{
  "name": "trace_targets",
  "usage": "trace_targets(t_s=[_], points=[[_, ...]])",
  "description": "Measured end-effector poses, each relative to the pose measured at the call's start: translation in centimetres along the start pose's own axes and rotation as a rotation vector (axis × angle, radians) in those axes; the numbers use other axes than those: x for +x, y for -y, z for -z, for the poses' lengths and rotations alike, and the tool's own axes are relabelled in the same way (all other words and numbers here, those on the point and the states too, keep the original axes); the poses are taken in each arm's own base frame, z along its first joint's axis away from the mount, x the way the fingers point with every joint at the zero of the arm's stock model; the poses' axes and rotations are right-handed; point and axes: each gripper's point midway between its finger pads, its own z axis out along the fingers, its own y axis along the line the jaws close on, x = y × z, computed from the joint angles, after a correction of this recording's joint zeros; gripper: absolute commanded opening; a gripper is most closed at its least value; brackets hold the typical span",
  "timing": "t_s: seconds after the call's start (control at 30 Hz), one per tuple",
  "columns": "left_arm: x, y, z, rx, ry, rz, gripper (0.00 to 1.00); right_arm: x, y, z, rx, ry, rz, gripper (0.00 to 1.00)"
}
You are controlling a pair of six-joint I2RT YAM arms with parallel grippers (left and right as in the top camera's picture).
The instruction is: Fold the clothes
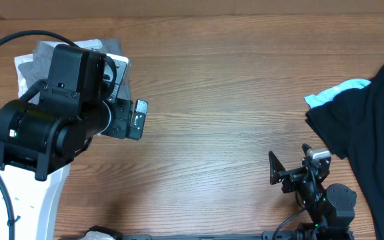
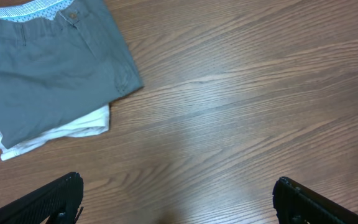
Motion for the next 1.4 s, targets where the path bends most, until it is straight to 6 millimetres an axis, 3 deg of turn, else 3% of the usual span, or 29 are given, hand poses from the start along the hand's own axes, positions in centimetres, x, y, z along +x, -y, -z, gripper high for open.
trace_targets(t_s=[0.83, 0.9, 1.07, 1.13, 1.23, 1.4], points=[[-0.2, -0.1, 0.0, -0.006, 0.009, 0.000, 1.00, 0.0, -0.1, 0.0, -0.006, 0.000, 0.001, 1.00], [-1.5, -0.2, 0.1, -0.013, 0.061, 0.002, 1.00, 0.0, -0.1, 0.0, -0.006, 0.000, 0.001, 1.00], [-7.3, -0.6, 1.2, -0.004, 0.351, 0.027, 1.00, 0.0, -0.1, 0.0, -0.006, 0.000, 0.000, 1.00], [-8.4, -1.1, 1.9, 0.008, 0.442, 0.039, 1.00, 0.0, -0.1, 0.0, -0.006, 0.000, 0.001, 1.00], [-8.7, -1.8, 2.7, 0.036, 0.556, 0.034, 1.00, 0.0, -0.1, 0.0, -0.006, 0.000, 0.001, 1.00], [-6.5, -3.0, 2.6, 0.042, 0.668, 0.033, 1.00, 0.0, -0.1, 0.0, -0.006, 0.002, 0.001, 1.00]])
